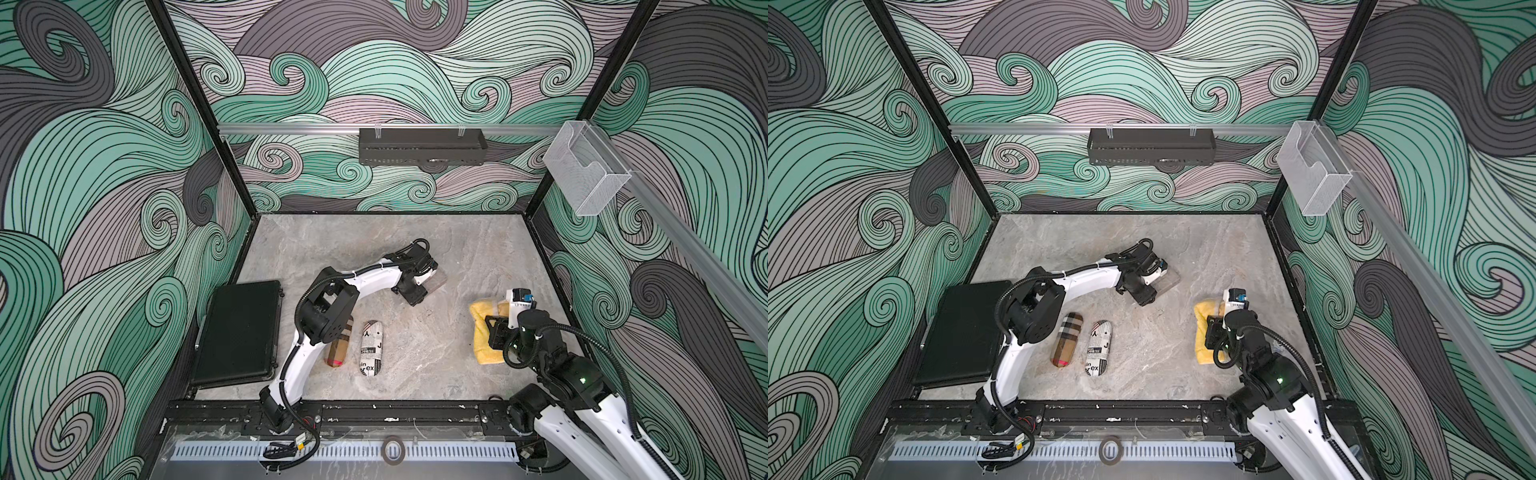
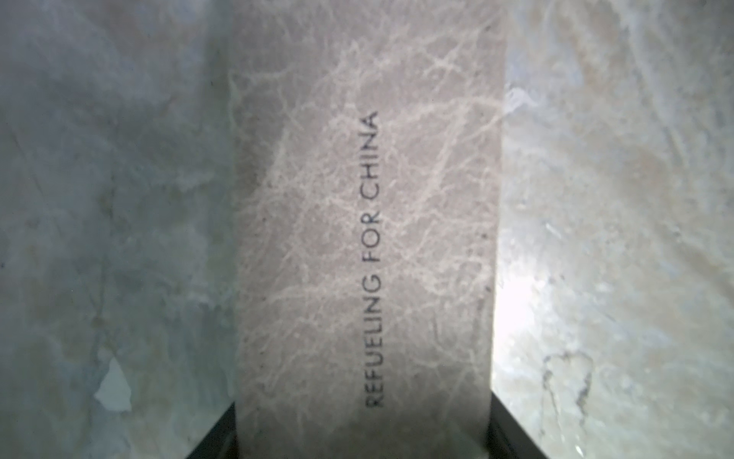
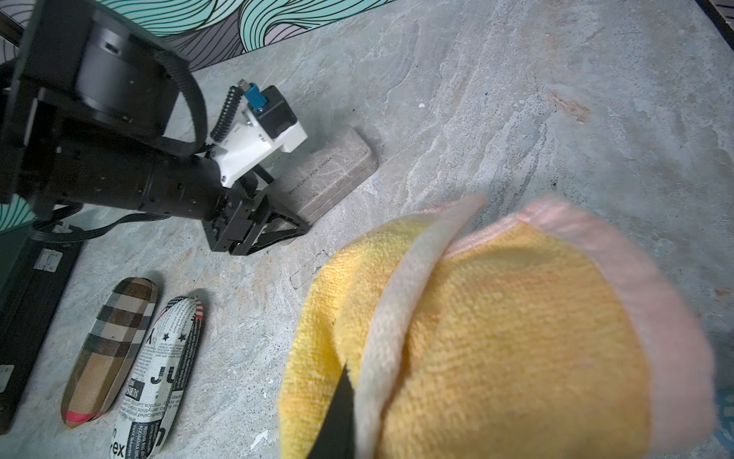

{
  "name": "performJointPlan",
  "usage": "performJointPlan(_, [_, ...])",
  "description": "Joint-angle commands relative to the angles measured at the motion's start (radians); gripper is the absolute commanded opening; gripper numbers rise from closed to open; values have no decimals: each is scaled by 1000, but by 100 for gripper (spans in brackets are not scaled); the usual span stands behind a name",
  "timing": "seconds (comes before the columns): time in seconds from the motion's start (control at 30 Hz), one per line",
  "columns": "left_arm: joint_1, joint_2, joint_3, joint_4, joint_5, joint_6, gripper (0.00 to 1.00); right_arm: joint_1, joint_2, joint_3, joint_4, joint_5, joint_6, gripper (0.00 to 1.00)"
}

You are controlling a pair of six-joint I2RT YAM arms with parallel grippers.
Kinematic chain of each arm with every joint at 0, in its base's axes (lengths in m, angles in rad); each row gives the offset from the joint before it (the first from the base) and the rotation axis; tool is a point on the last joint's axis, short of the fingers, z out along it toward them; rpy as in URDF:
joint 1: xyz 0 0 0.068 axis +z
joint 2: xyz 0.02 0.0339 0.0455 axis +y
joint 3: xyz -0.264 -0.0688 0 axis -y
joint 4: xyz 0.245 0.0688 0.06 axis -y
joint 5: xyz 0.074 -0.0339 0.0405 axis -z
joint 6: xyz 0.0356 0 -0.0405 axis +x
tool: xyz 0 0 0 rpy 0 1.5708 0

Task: Wipe the eyeglass case
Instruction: Pick up the eyeglass case from the center of the board.

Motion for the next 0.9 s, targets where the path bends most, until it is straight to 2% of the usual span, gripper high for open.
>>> performJointPlan(0.0, [-9, -148, -93, 66, -7, -64, 48, 0, 46, 19, 39, -39, -37, 0])
performJointPlan(0.17, [-22, -324, -301, 172, 63, -178, 49, 0, 224, 140, 97, -172, -103, 0])
performJointPlan(0.43, [-134, -505, -537, 263, -27, -278, 50, 7, 488, 254, 232, -332, -181, 0])
performJointPlan(0.63, [-197, -576, -660, 337, -43, -329, 50, 51, 579, 273, 311, -418, -271, 0])
performJointPlan(0.87, [-227, -693, -775, 445, 17, -352, 50, 58, 638, 202, 392, -431, -247, 0])
